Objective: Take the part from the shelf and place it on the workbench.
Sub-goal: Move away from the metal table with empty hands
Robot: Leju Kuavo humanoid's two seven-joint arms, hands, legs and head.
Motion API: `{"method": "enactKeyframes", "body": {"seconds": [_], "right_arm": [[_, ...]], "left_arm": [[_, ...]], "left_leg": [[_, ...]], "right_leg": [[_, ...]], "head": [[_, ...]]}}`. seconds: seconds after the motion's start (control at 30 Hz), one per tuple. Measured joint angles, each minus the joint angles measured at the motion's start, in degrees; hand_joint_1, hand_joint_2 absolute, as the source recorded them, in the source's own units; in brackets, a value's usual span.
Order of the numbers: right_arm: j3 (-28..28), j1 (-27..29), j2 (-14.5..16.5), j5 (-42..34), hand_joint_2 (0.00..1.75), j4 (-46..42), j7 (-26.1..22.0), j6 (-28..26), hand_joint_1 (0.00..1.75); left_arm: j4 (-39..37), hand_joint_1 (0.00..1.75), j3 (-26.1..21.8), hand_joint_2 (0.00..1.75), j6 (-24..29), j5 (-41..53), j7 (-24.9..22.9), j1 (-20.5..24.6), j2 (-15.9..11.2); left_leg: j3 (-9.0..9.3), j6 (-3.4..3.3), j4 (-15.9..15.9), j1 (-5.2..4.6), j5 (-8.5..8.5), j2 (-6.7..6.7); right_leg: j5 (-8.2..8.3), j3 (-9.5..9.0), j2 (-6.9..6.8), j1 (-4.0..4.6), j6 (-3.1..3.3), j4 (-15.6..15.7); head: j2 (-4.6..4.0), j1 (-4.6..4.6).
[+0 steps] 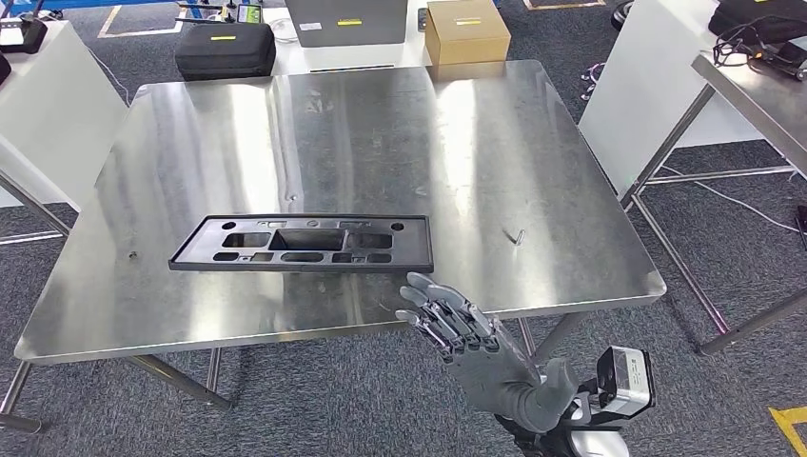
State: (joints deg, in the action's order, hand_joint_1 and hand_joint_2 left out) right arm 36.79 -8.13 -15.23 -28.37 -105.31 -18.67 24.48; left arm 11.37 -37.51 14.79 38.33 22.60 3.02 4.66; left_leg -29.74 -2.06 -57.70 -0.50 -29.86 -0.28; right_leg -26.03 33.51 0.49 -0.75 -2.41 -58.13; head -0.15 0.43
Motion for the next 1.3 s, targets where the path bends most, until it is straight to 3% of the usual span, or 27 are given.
{"method": "enactKeyframes", "body": {"seconds": [0.2,0.33,0.4,0.47,0.53,0.57,0.63,0.7,0.77,0.9,0.97,1.03,1.1,1.13,1.17,1.23,1.3], "right_arm": [[-0.02,0.22,0.09,0.28,0.0,0.0,0.0,0.02,0.0],[-0.25,0.2,0.23,0.51,0.0,-0.06,-0.02,0.11,0.0],[-0.37,0.1,0.19,0.53,0.0,-0.1,-0.07,0.11,0.0],[-0.39,0.23,0.16,0.66,0.0,-0.08,-0.1,0.03,0.0],[-0.39,0.51,0.14,0.81,0.0,-0.07,-0.12,-0.09,0.0],[-0.4,0.58,0.13,0.87,0.0,-0.07,-0.13,-0.15,0.0],[-0.43,0.6,0.14,0.96,0.0,-0.07,-0.13,-0.23,0.0],[-0.45,0.62,0.17,1.01,0.0,-0.07,-0.14,-0.29,0.0],[-0.46,0.69,0.2,1.01,0.0,-0.1,-0.22,-0.34,0.0],[-0.58,0.81,0.24,1.02,0.0,-0.14,-0.3,-0.44,0.0],[-0.6,0.81,0.33,1.03,0.0,-0.15,-0.31,-0.44,0.0],[-0.58,0.86,0.41,1.08,0.0,-0.15,-0.31,-0.44,0.0],[-0.52,0.96,0.45,1.15,0.0,-0.14,-0.31,-0.44,0.0],[-0.49,0.99,0.46,1.16,0.0,-0.14,-0.31,-0.44,0.0],[-0.45,1.01,0.47,1.17,0.0,-0.14,-0.31,-0.44,0.0],[-0.39,1.04,0.48,1.18,0.0,-0.17,-0.3,-0.44,0.0],[-0.35,1.05,0.49,1.2,0.0,-0.25,-0.27,-0.44,0.0]], "left_arm": [[-0.13,0.0,-0.23,0.0,-0.29,-0.01,-0.01,0.0,-0.14],[-0.22,0.0,-0.31,0.0,-0.32,0.0,-0.02,0.04,-0.17],[-0.26,0.0,-0.32,0.0,-0.33,0.05,-0.02,0.05,-0.1],[-0.29,0.0,-0.33,0.0,-0.34,0.14,-0.02,0.04,0.01],[-0.32,0.0,-0.33,0.0,-0.41,0.31,-0.07,0.04,0.13],[-0.33,0.0,-0.33,0.0,-0.45,0.4,-0.09,0.04,0.15],[-0.33,0.0,-0.32,0.0,-0.51,0.51,-0.15,0.07,0.22],[-0.33,0.0,-0.32,0.0,-0.52,0.54,-0.22,0.13,0.21],[-0.34,0.0,-0.31,0.0,-0.52,0.55,-0.28,0.19,0.18],[-0.35,0.0,-0.31,0.0,-0.52,0.58,-0.31,0.22,0.19],[-0.35,0.0,-0.31,0.0,-0.58,0.62,-0.31,0.25,0.22],[-0.35,0.0,-0.29,0.0,-0.75,0.64,-0.33,0.26,0.26],[-0.35,0.0,-0.29,0.0,-0.89,0.64,-0.4,0.25,0.26],[-0.35,0.0,-0.29,0.0,-0.91,0.64,-0.44,0.25,0.26],[-0.35,0.0,-0.29,0.0,-0.91,0.64,-0.45,0.26,0.25],[-0.35,0.0,-0.29,0.0,-0.91,0.64,-0.46,0.39,0.23],[-0.35,0.0,-0.29,0.0,-0.9,0.68,-0.46,0.57,0.21]], "left_leg": [[0.01,-0.35,-0.15,-0.3,-0.16,0.0],[0.44,-1.31,0.69,-0.08,0.73,0.21],[0.79,-1.77,1.65,0.5,1.5,0.44],[0.7,-1.88,1.76,0.61,1.6,0.52],[0.7,-1.82,1.72,0.76,1.59,0.58],[0.73,-1.74,1.68,0.88,1.56,0.58],[0.83,-1.25,1.42,1.26,1.34,0.53],[0.57,-0.35,0.95,1.35,1.0,0.42],[0.23,0.4,0.48,1.1,0.93,0.26],[-0.41,1.25,-0.49,1.43,0.24,0.12],[-2.14,1.56,-4.22,1.61,-2.97,0.13],[-5.0,1.74,-10.87,1.62,-7.04,0.13],[-6.77,1.73,-15.56,1.62,-8.73,0.13],[-6.4,1.62,-15.51,1.62,-8.11,0.12],[-5.0,1.44,-13.5,1.61,-6.64,0.12],[-0.15,0.95,-5.81,1.54,-3.52,0.1],[2.88,0.75,-0.55,1.24,-2.08,0.02]], "right_leg": [[0.03,-0.06,0.0,-0.3,-0.08,0.03],[-0.19,0.18,-0.03,-0.34,-0.72,-0.27],[-2.45,2.0,-0.1,-0.11,-0.64,-4.26],[-5.35,5.06,-0.13,-0.19,-0.44,-11.38],[-6.13,6.73,-0.14,-0.49,-0.96,-15.4],[-5.52,6.44,-0.16,-0.66,-1.47,-14.99],[-2.41,2.95,-0.36,-1.13,-2.89,-8.26],[-0.52,-0.78,-0.34,-1.17,-3.37,-1.72],[-0.62,-1.58,-0.04,-1.01,-2.67,-0.24],[-0.28,-0.7,0.02,-1.31,-1.15,-0.3],[0.17,-0.13,-0.06,-1.36,0.07,-0.21],[0.65,0.68,-0.17,-1.07,1.0,-0.23],[1.2,1.51,-0.26,-0.74,1.48,-0.25],[1.51,1.9,-0.28,-0.62,1.55,-0.26],[1.85,2.25,-0.27,-0.53,1.51,-0.26],[2.59,2.84,-0.21,-0.38,1.13,-0.28],[3.37,3.12,-0.23,-0.22,0.42,-0.23]], "head": [[0.01,-0.02],[0.01,0.0],[0.01,0.15],[0.01,0.23],[0.0,0.21],[0.01,0.22],[0.01,0.22],[0.01,0.33],[0.02,0.37],[0.02,0.2],[0.02,0.03],[0.02,-0.1],[0.02,-0.12],[0.02,-0.12],[0.02,-0.13],[0.02,-0.2],[0.02,-0.22]]}}
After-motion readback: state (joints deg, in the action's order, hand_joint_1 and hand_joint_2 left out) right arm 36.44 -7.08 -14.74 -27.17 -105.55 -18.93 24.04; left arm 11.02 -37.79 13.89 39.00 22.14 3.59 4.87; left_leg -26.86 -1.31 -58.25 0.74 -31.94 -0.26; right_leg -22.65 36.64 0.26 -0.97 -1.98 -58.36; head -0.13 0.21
